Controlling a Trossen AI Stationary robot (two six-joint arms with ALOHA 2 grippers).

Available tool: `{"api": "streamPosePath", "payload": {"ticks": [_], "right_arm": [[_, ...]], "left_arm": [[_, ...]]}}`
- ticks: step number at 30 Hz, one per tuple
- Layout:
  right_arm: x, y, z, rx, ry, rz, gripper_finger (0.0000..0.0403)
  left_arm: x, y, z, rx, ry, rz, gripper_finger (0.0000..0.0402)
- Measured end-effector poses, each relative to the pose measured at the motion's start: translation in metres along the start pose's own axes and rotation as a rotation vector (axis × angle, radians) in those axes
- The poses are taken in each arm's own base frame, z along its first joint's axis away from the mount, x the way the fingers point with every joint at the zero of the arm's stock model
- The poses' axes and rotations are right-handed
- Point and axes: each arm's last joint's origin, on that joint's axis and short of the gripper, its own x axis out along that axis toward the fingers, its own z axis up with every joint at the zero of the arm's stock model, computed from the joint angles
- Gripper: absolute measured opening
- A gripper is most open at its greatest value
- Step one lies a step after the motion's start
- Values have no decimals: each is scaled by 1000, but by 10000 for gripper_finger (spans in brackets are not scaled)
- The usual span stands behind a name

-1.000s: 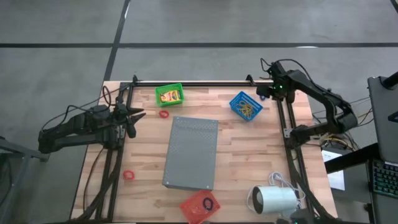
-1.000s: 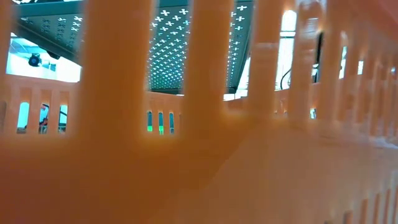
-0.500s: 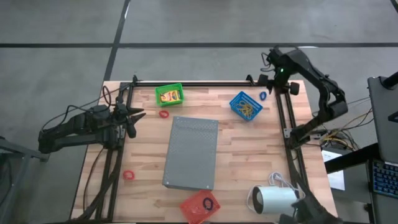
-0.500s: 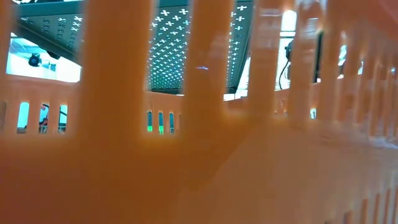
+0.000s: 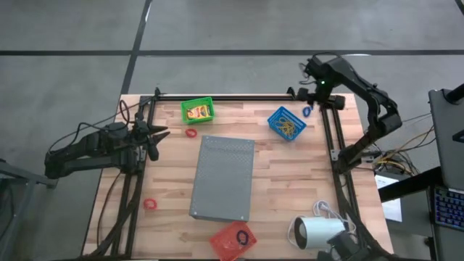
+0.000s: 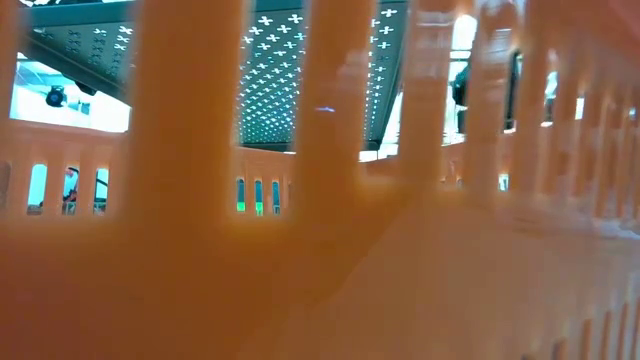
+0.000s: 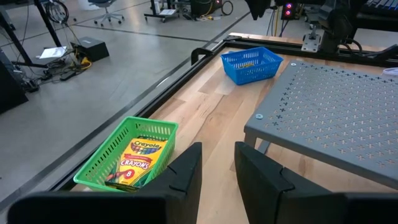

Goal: Pick & Place Office Desk Supplies
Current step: Adjust the blue basket on the table

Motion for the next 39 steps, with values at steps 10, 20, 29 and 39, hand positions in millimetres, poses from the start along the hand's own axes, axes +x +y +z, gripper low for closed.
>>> {"api": "streamPosePath", "payload": {"ticks": [10, 20, 29, 39], "right_arm": [[-36, 40, -22, -677, -254, 138, 137], [-56, 32, -9, -828, -438, -41, 127], [-47, 12, 26, -756, -399, -75, 133], [-15, 23, 62, -868, -327, -94, 123]], "left_arm": [[0, 0, 0, 0, 0, 0, 98], [0, 0, 0, 0, 0, 0, 98], [0, 0, 0, 0, 0, 0, 98], [0, 0, 0, 0, 0, 0, 98]]}}
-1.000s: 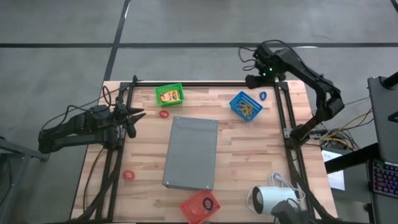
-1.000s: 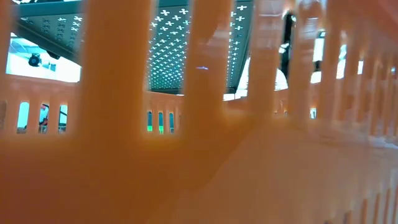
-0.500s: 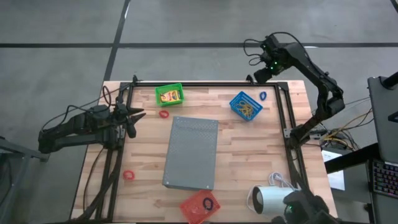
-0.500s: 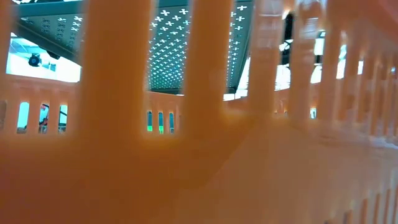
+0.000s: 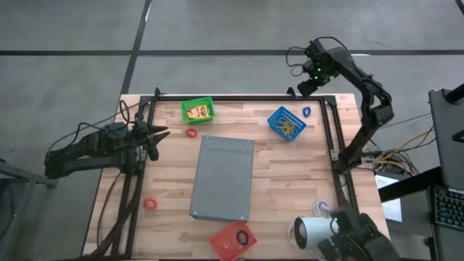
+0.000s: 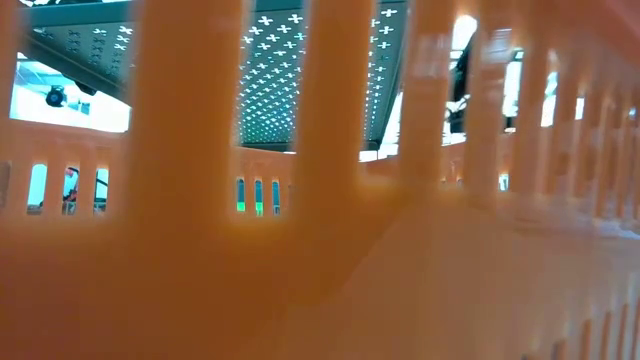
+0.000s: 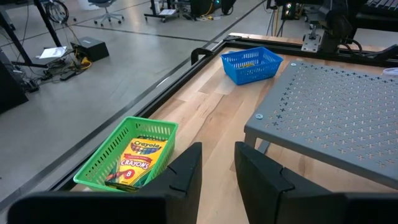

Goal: Pick & Place Office Desk Supplies
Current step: Adjust the blue basket on the table

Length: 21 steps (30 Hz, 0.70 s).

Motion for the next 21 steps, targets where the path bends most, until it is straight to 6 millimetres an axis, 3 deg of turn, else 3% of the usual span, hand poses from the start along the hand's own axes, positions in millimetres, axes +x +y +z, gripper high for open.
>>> {"api": "streamPosePath", "payload": {"ticks": [8, 17, 21], "right_arm": [[11, -2, 15, -195, 21, -19, 123], [11, -7, 17, -170, 15, -40, 123], [11, -3, 11, -77, 65, 49, 123]], "left_arm": [[0, 0, 0, 0, 0, 0, 98], [0, 0, 0, 0, 0, 0, 98], [0, 0, 0, 0, 0, 0, 98]]}}
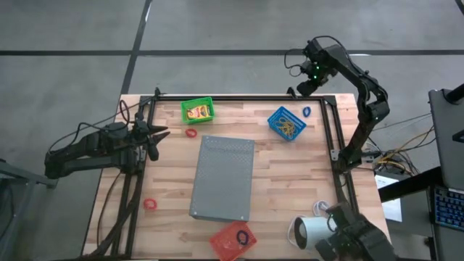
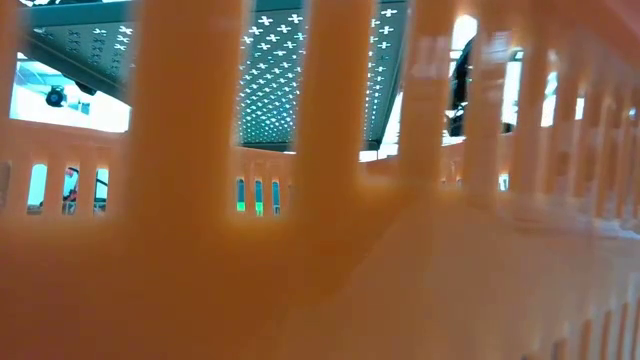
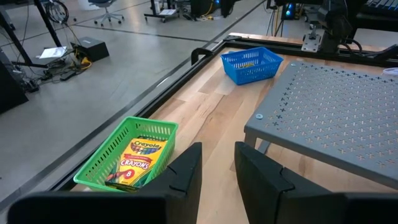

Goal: Pick & Place Office Desk Supplies
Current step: Adjust the blue basket on the table

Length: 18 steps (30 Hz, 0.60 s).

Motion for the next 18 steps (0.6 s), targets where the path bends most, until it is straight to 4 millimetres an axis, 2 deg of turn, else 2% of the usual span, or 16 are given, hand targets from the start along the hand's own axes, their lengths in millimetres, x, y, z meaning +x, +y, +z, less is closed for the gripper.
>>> {"api": "streamPosePath", "payload": {"ticks": [3, 6, 13, 18], "right_arm": [[-1, 5, -9, 97, 86, 81, 123], [1, 7, -16, 210, 140, 87, 122], [-11, 28, -26, 283, -14, 73, 112], [-28, 49, -50, 348, -221, 8, 102]], "left_arm": [[0, 0, 0, 0, 0, 0, 98], [0, 0, 0, 0, 0, 0, 98], [0, 0, 0, 0, 0, 0, 98], [0, 0, 0, 0, 0, 0, 98]]}}
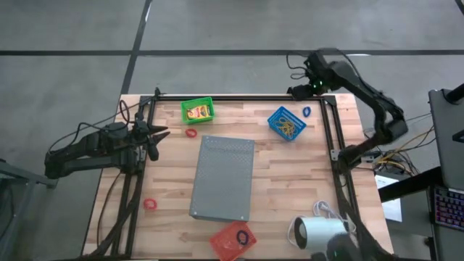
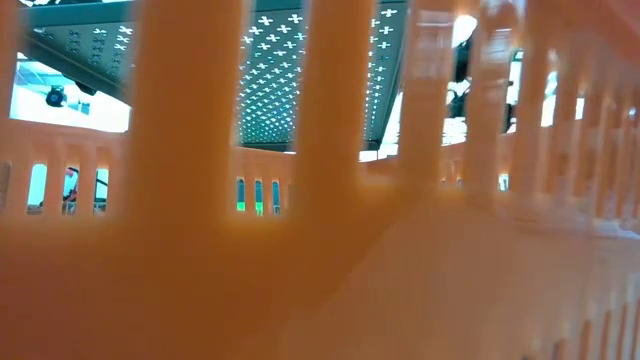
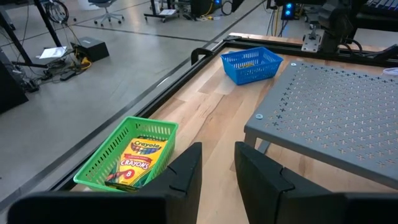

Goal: Pick & Place Office Desk Supplies
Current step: Adjust the blue basket on the table

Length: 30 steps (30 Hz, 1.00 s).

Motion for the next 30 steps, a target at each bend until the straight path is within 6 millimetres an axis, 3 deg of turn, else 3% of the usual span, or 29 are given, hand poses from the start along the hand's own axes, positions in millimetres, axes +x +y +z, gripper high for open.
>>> {"api": "streamPosePath", "payload": {"ticks": [4, 8, 13, 17, 20, 26, 30], "right_arm": [[-4, 11, -36, 83, -191, -30, 102], [7, 11, -76, 218, -324, -24, 111], [14, 4, -100, 321, -472, 121, 126], [4, 8, -104, 405, -614, 377, 138], [7, 18, -106, 447, -721, 491, 140], [23, 32, -103, 695, -835, 574, 128], [10, 35, -88, 604, -768, 598, 120]], "left_arm": [[0, 0, 0, 0, 0, 0, 98], [0, 0, 0, 0, 0, 0, 98], [0, 0, 0, 0, 0, 0, 98], [0, 0, 0, 0, 0, 0, 98], [0, 0, 0, 0, 0, 0, 98], [0, 0, 0, 0, 0, 0, 98], [0, 0, 0, 0, 0, 0, 98]]}}
